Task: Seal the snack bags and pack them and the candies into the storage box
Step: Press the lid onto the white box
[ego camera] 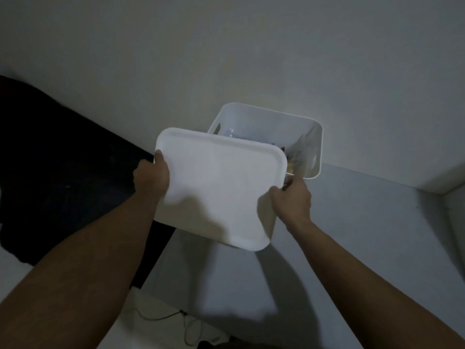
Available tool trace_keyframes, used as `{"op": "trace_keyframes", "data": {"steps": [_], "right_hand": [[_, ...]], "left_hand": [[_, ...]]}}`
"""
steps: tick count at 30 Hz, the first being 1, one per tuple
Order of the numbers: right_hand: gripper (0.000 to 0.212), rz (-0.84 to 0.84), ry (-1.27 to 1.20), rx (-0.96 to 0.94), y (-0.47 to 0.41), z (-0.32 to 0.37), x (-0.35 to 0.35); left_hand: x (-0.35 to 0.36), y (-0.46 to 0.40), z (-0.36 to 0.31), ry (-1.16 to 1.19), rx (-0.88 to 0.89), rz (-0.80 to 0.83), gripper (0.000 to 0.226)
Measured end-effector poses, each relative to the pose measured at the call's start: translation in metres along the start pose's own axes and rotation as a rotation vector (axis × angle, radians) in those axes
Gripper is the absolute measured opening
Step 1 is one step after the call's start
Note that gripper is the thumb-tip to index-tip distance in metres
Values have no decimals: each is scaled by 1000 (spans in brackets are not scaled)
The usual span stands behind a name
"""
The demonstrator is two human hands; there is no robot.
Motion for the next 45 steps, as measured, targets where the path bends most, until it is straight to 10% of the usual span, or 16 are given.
{"op": "trace_keyframes", "data": {"steps": [23,45], "right_hand": [[13,-148,33,25,-162,27,-90],[14,-167,173,-119,-154,1,-50]], "left_hand": [[81,8,-190,122,318,287,16],[107,-19,-164,139,406,228,39]]}}
Point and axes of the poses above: each hand's wrist, its own y-axis away from the middle knuckle, its own x-axis out of the palm, z = x × y, the point moved 5 cm from there along -y, towards the middle knuckle
